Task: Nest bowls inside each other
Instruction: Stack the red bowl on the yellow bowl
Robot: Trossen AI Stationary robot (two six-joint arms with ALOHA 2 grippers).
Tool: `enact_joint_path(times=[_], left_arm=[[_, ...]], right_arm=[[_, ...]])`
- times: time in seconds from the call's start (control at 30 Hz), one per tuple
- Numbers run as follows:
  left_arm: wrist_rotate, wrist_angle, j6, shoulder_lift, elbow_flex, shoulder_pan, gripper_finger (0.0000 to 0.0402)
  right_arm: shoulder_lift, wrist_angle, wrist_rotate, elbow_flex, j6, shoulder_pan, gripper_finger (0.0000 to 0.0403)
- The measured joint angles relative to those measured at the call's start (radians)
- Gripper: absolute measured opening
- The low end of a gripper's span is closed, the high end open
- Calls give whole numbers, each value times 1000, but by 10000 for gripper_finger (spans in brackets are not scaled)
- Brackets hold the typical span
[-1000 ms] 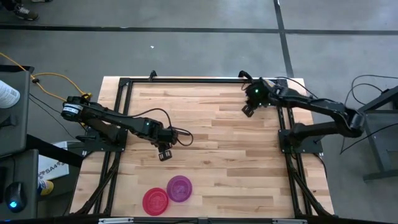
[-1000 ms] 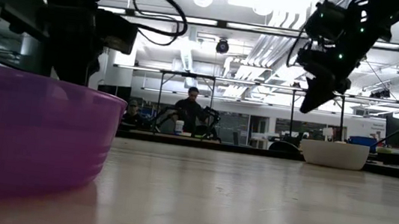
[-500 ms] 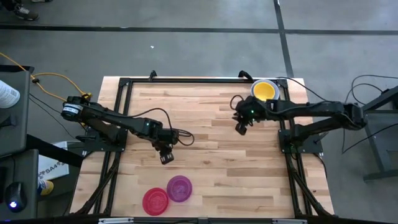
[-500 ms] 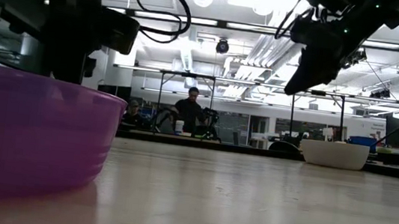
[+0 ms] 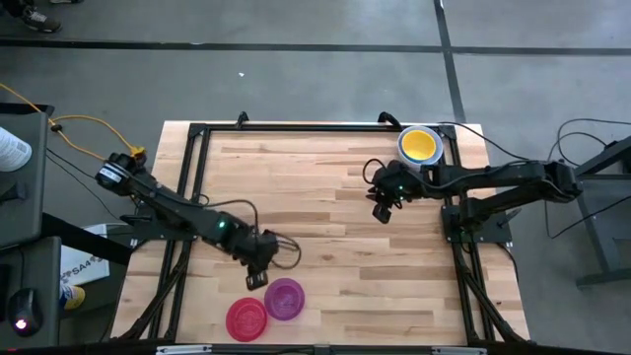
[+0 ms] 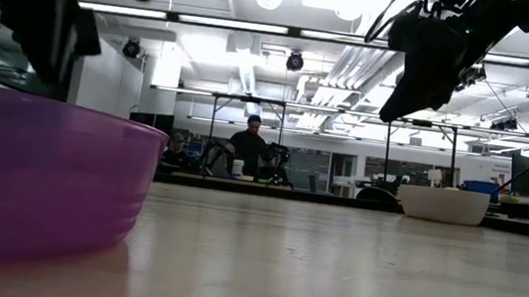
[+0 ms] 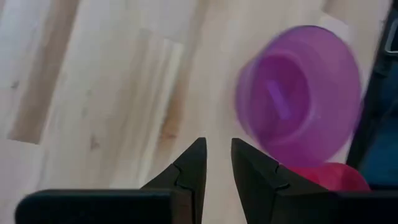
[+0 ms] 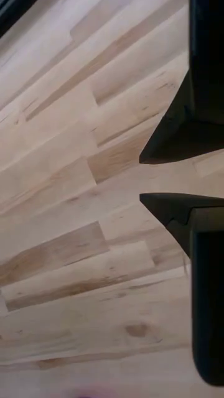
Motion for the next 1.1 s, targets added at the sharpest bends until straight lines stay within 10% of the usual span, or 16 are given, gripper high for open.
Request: enact_joint_path(times=[1.1], left_arm=[[-79,61,-237,95,6,-328,77]], right_arm=[[1,0,0,0,26,58,80]])
